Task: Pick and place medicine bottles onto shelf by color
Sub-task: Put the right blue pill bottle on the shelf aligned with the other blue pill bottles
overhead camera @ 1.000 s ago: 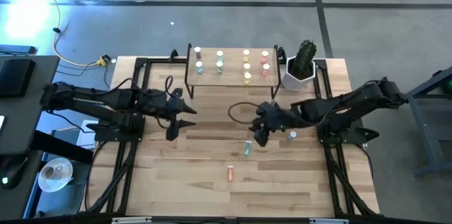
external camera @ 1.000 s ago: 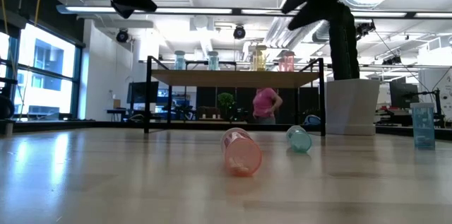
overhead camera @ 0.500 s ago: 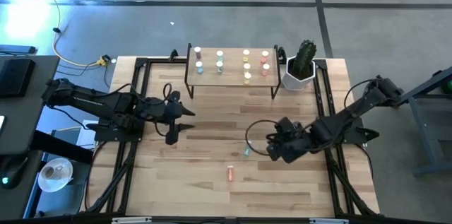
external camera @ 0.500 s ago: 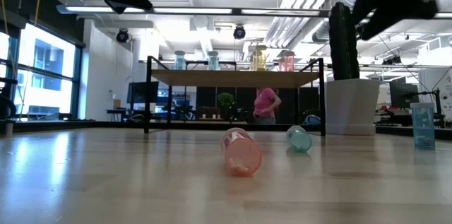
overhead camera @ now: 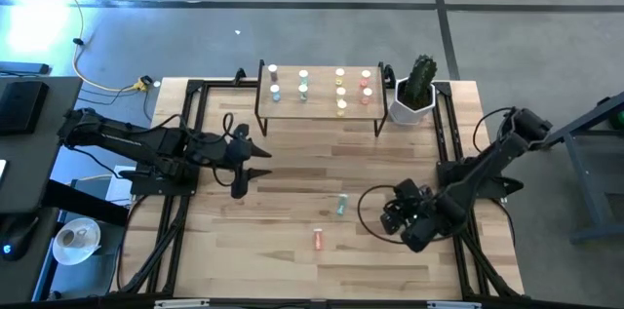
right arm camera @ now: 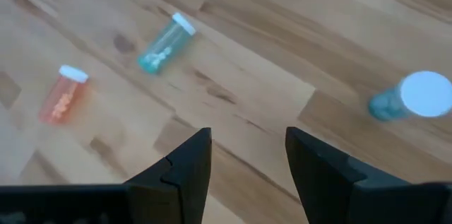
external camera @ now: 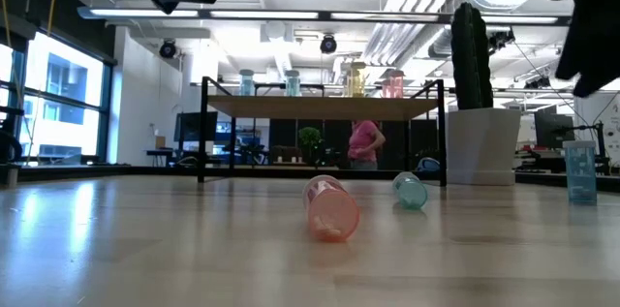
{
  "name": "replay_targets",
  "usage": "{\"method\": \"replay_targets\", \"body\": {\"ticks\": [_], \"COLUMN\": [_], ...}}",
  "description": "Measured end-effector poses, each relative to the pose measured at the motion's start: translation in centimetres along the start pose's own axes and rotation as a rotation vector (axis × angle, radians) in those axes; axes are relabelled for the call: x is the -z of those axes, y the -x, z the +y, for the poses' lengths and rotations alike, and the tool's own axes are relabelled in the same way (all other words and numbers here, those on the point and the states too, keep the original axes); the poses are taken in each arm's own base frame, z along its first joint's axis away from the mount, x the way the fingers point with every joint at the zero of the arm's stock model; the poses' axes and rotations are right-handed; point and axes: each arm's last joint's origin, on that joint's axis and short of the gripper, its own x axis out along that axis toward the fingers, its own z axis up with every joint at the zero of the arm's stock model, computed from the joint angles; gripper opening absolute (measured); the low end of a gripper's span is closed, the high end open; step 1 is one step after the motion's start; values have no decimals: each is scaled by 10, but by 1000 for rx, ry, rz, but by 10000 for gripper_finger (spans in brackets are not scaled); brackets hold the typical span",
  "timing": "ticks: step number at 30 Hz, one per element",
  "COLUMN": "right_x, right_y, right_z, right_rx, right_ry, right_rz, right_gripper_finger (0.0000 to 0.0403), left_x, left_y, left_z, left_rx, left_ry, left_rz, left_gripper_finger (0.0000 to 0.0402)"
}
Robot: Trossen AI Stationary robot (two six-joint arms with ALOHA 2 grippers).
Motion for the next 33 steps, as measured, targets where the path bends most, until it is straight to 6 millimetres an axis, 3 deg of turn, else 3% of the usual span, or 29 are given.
{"method": "replay_targets", "body": {"ticks": [8, 17, 23, 33], "right_x": [30, 50, 56, 52], "right_y": [-16, -38, -50, -49], "right_z": [-18, -44, -52, -60], "right_rx": [72, 125, 114, 173], "right_ry": [15, -20, -59, -6], "right_rz": [-28, -66, -8, -68], "right_gripper_finger": [173, 173, 173, 173], "left_x": [-2, -2, -2, -2], "left_y": [0, 0, 0, 0], "left_z": [0, 0, 0, 2], "left_rx": [3, 4, 3, -49], "left_ry": [19, 20, 20, 3], "left_rz": [-19, -22, -21, -28], "left_gripper_finger": [204, 204, 204, 204]}}
